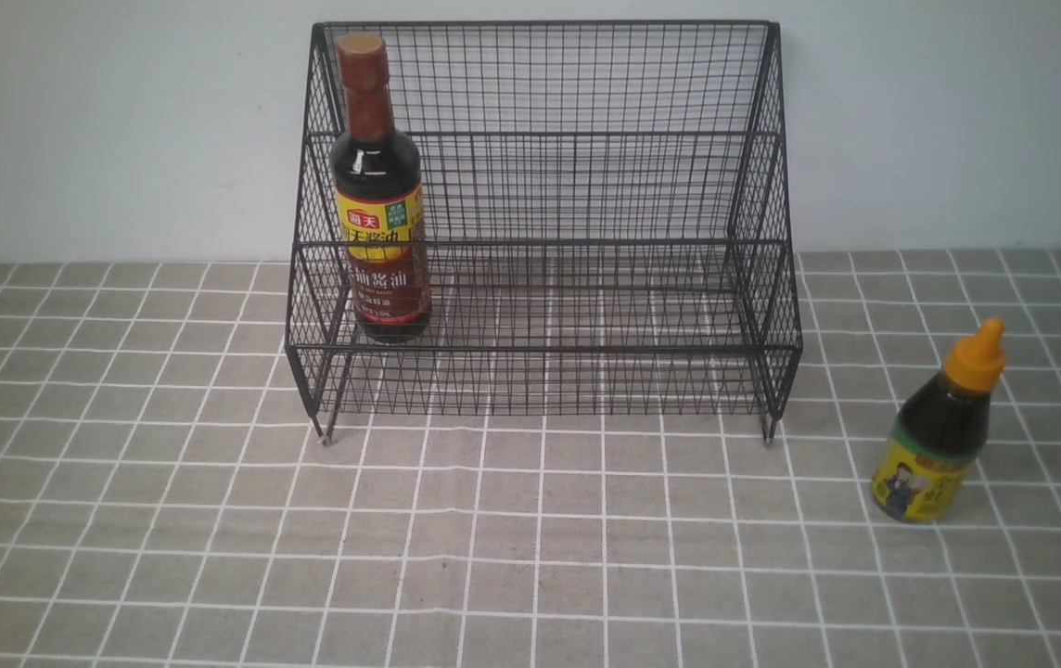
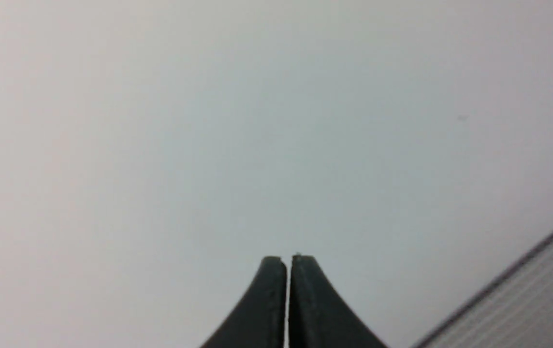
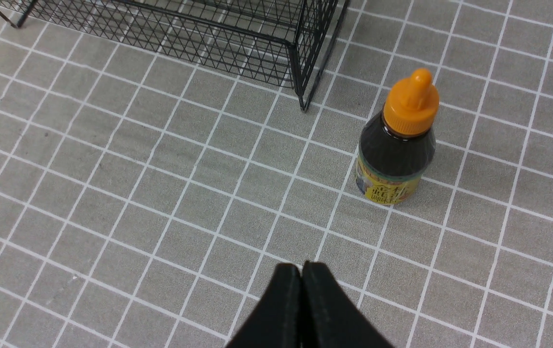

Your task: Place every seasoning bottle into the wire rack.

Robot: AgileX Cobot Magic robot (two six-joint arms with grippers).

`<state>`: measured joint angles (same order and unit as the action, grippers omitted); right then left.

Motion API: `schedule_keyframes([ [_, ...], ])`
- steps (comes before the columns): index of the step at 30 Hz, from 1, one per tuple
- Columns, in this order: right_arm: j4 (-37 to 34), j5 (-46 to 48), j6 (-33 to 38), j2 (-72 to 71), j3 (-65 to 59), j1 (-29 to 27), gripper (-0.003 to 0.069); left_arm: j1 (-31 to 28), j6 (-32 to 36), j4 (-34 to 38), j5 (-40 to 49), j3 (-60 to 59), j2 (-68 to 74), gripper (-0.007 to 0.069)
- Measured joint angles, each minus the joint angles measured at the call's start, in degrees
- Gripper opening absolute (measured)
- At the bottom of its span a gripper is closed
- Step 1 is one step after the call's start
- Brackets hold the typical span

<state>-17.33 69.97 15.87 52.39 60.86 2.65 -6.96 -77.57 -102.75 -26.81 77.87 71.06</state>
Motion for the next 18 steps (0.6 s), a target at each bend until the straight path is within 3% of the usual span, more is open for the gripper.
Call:
schedule_keyframes([
  [2,-0.16,0.06,0.00,0.00,0.00,0.00,-0.0011,0.00,4.95,0.40,8.66,0.11,-1.09,-0.0007],
  [5,-0.16,0.48,0.00,0.00,0.00,0.00,-0.0011,0.00,5.60,2.06,22.62,0.11,-1.26,-0.0007],
  [6,-0.16,0.72,0.00,0.00,0.00,0.00,-0.0011,-0.06,4.23,6.00,30.56,0.11,-1.14,-0.0007],
  [7,-0.16,0.72,0.00,0.00,0.00,0.00,-0.0011,-0.05,3.96,7.57,32.73,0.11,-1.09,-0.0007],
  [10,-0.16,0.89,0.00,0.00,0.00,0.00,-0.0011,-0.16,9.66,27.07,50.29,0.11,-1.09,-0.0007],
  [11,-0.16,0.89,0.00,0.00,0.00,0.00,-0.0011,-0.18,10.62,27.07,51.24,0.11,-1.09,-0.0007],
  [14,-0.64,0.94,0.00,0.00,0.00,0.00,-0.0011,-0.23,35.00,47.56,67.86,0.11,0.50,-0.0007],
  [18,-2.50,0.21,0.00,0.00,0.00,0.00,-0.0011,-0.24,55.14,67.30,80.01,-0.01,2.84,-0.0007],
])
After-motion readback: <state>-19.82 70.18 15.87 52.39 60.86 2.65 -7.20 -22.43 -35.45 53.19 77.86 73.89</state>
